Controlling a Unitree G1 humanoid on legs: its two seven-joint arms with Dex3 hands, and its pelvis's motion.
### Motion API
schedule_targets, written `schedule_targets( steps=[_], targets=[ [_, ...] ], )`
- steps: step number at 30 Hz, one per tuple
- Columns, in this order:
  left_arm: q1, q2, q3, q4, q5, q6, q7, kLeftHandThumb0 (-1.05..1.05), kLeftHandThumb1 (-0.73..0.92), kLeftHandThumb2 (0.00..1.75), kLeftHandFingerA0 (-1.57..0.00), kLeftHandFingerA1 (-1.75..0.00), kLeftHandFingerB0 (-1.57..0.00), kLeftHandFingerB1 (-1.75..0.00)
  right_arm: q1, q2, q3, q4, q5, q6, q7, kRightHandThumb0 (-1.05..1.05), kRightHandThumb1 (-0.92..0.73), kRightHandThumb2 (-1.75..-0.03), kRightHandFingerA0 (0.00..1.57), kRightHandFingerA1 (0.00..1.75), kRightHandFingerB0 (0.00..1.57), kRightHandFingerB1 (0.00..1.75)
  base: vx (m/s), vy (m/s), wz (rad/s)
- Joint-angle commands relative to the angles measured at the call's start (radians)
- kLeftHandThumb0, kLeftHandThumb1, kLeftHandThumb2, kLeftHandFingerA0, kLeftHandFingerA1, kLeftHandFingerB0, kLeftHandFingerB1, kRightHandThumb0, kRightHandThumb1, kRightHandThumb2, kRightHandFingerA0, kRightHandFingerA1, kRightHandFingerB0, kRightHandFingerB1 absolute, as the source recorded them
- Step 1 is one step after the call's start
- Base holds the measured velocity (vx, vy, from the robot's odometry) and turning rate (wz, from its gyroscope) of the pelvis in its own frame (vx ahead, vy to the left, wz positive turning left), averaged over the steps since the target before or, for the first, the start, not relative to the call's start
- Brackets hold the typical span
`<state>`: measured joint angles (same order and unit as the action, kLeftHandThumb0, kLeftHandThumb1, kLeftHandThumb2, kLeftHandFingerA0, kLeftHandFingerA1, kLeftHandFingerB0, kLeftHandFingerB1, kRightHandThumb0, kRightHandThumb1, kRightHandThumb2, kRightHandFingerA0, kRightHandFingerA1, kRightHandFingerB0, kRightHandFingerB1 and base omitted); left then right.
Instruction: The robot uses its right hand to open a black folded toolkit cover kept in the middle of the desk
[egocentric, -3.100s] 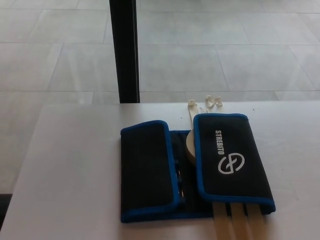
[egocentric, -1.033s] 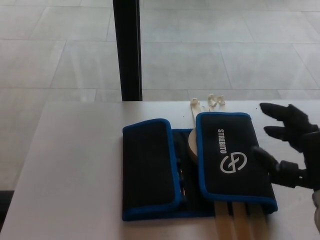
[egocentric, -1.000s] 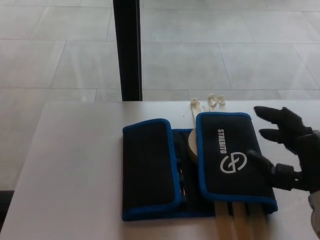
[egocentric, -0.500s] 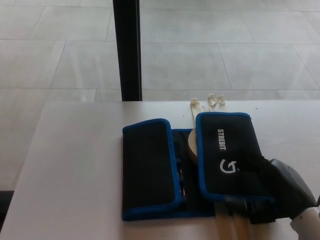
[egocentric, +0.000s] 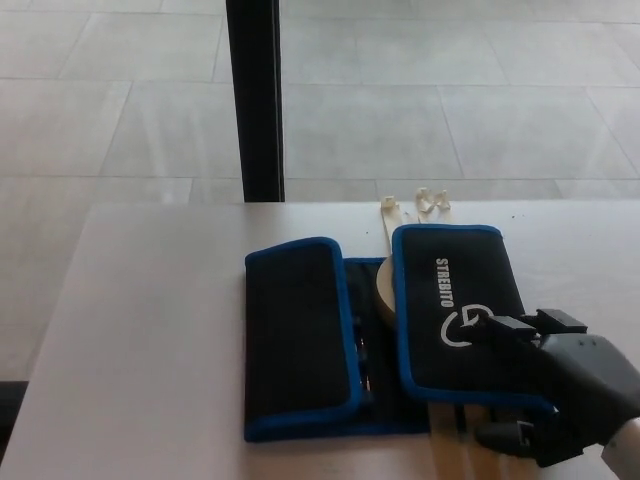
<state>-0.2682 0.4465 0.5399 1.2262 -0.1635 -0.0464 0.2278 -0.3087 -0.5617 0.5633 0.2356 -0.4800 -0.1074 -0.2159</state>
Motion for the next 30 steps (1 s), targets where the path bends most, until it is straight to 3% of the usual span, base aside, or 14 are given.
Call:
schedule_targets(
  steps=[1,2,4,5,7,8,10,13,16,21,22,23,28,30],
  targets=[
    [-0.013,0.041,-0.007,0.011,-0.011,0.031,0.008,-1.03,0.3,1.35,-1.18,-1.67,-0.41,-1.22,-0.107,-0.053,0.163,0.099,-0.537,0.123,-0.218,-0.42,-0.64,-0.6,0.2,0.38,0.42,0.34,0.0,0.0,0.0],
    [-0.014,0.041,-0.011,0.01,-0.007,0.031,0.014,-1.04,0.31,1.34,-0.53,-1.72,-0.41,-1.52,-0.11,-0.041,0.17,0.104,-0.54,0.13,-0.225,-0.35,-0.64,-0.6,0.19,0.39,0.4,0.33,0.0,0.0,0.0],
    [-0.016,0.038,-0.006,0.009,-0.013,0.036,0.016,-1.05,0.33,1.3,-0.52,-1.72,-0.27,-1.64,-0.115,-0.009,0.187,0.116,-0.544,0.148,-0.239,-0.35,-0.64,-0.6,0.17,0.39,0.38,0.33,0.0,0.0,0.0],
    [-0.016,0.042,-0.01,0.015,-0.009,0.033,0.013,-1.05,0.26,1.32,-1.19,-1.68,-0.38,-1.19,-0.119,0.019,0.201,0.134,-0.55,0.165,-0.26,-0.3,-0.61,-0.59,0.17,0.39,0.38,0.34,0.0,0.0,0.0],
    [-0.024,0.045,0.006,0.023,-0.025,0.037,0.007,-1.03,0.29,1.34,-0.55,-1.73,-0.37,-1.49,-0.131,0.036,0.214,0.159,-0.55,0.179,-0.266,-0.29,-0.6,-0.59,0.16,0.41,0.37,0.34,0.0,0.0,0.0],
    [-0.026,0.043,0.002,0.019,-0.021,0.036,0.015,-1.01,0.31,1.34,-1.26,-1.68,-0.53,-1.26,-0.137,0.057,0.222,0.192,-0.554,0.207,-0.293,-0.23,-0.62,-0.62,0.24,0.44,0.4,0.36,0.0,0.0,0.0],
    [-0.023,0.043,-0.007,0.012,-0.014,0.037,0.013,-1.02,0.3,1.34,-0.51,-1.72,-0.39,-1.51,-0.148,0.082,0.235,0.245,-0.554,0.227,-0.355,-0.17,-0.59,-0.62,0.3,0.47,0.4,0.36,0.0,0.0,0.0],
    [-0.024,0.043,-0.018,0.013,-0.004,0.04,0.015,-1.05,0.33,1.36,-1.27,-1.71,-0.46,-1.25,-0.149,0.1,0.246,0.287,-0.55,0.244,-0.391,-0.12,-0.57,-0.61,0.35,0.49,0.41,0.36,0.0,0.0,0.0],
    [-0.031,0.039,-0.021,0.011,-0.003,0.045,0.026,-1.05,0.35,1.3,-0.68,-1.73,-0.27,-1.6,-0.157,0.121,0.256,0.349,-0.55,0.26,-0.458,-0.13,-0.56,-0.59,0.41,0.53,0.42,0.37,0.0,0.0,0.0],
    [-0.027,0.036,-0.023,0.01,-0.006,0.038,0.017,-1.04,0.31,1.33,-1.24,-1.68,-0.32,-1.16,-0.197,0.15,0.274,0.473,-0.563,0.288,-0.576,-0.22,-0.6,-0.58,0.45,0.7,0.41,0.37,0.0,0.0,0.0],
    [-0.027,0.035,-0.023,0.012,-0.006,0.039,0.019,-1.05,0.37,1.29,-0.52,-1.73,-0.37,-1.53,-0.203,0.149,0.273,0.487,-0.56,0.286,-0.59,-0.22,-0.59,-0.59,0.46,0.71,0.4,0.38,0.0,0.0,0.0],
    [-0.026,0.034,-0.02,0.014,-0.01,0.035,0.021,-1.01,0.31,1.32,-1.26,-1.68,-0.39,-1.17,-0.208,0.145,0.272,0.495,-0.559,0.282,-0.597,-0.25,-0.6,-0.58,0.48,0.72,0.41,0.39,0.0,0.0,0.0],
    [-0.024,0.034,-0.036,0.017,0.002,0.039,0.022,-1.05,0.37,1.32,-0.5,-1.65,-0.39,-1.48,-0.228,0.121,0.245,0.563,-0.523,0.207,-0.667,-0.23,-0.59,-0.58,0.62,1.03,0.48,0.44,0.0,0.0,0.0],
    [-0.021,0.034,-0.037,0.019,0.001,0.036,0.016,-0.93,0.3,1.31,-1.07,-1.55,-0.4,-1.14,-0.239,0.123,0.244,0.6,-0.525,0.206,-0.701,-0.25,-0.58,-0.57,0.61,1.12,0.5,0.44,0.0,0.0,0.0]
  ],
)
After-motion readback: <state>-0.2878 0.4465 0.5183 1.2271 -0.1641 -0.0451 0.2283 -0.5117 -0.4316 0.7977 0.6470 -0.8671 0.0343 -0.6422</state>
